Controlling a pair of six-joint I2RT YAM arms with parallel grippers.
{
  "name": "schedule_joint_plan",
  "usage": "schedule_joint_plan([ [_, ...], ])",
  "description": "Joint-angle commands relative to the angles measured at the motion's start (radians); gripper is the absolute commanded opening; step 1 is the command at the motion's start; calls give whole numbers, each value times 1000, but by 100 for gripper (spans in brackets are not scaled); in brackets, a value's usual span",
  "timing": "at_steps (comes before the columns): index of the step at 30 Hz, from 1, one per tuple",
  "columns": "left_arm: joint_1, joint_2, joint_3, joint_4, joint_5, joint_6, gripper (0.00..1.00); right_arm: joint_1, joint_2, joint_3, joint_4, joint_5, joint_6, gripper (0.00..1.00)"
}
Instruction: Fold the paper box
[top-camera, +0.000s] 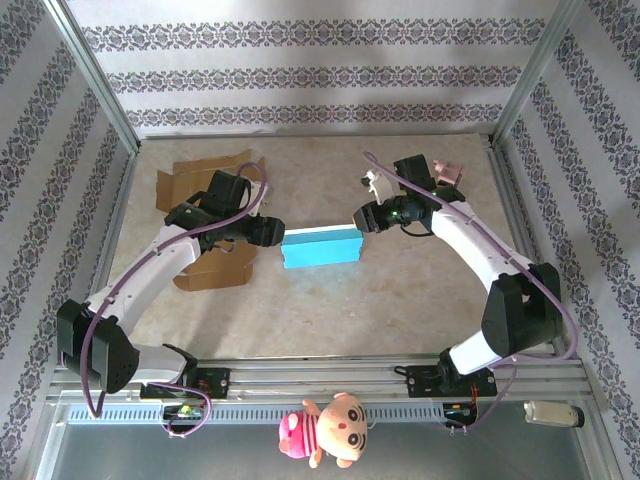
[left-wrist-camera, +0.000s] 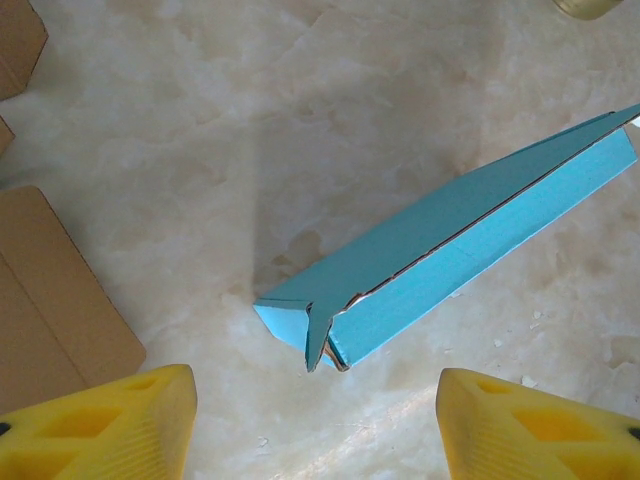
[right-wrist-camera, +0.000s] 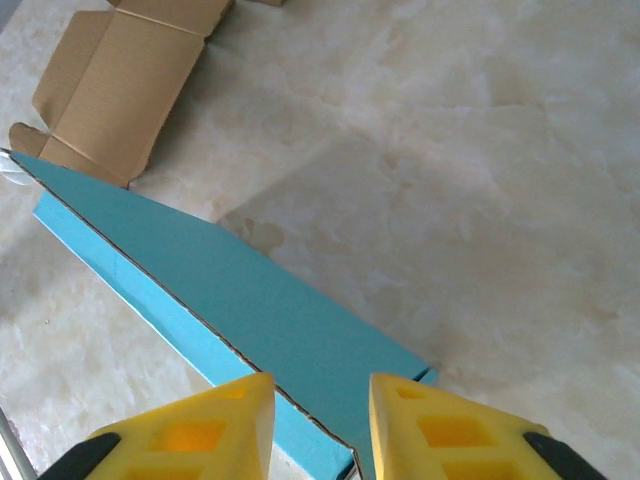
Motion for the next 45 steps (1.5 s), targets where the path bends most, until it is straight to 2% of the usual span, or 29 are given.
schedule_joint_plan([
  [1,-9,5,1,-38,-2,3,65,7,12,-15,-27,10,-23,31],
  [5,-9,17,-31,50,89,-62,65,5,-2,-29,-32,24,-25,32],
  [7,-9,23,-36,63,77,-69,65,5,-12,-39,-35,36,-27,36],
  [15,-9,35,-45,49,69,-63,64,3,-49,-83,-34,29,-28,38],
  [18,-9,33,-47,52,71,-68,64,-7,-56,-84,-32,-2,-16,45],
  [24,-9,35,-57,65,88,-77,63,-33,-117,-101,5,-62,28,46],
  [31,-9,32,-53,61,98,-69,61,-52,-143,-136,6,-60,25,48],
  [38,-9,34,-57,68,95,-76,61,-44,-93,-121,20,-46,14,41],
  [43,-10,36,-58,63,85,-79,61,-35,-70,-102,39,-19,10,41],
  [45,-9,38,-60,61,80,-77,61,-32,-61,-94,40,-22,5,38],
])
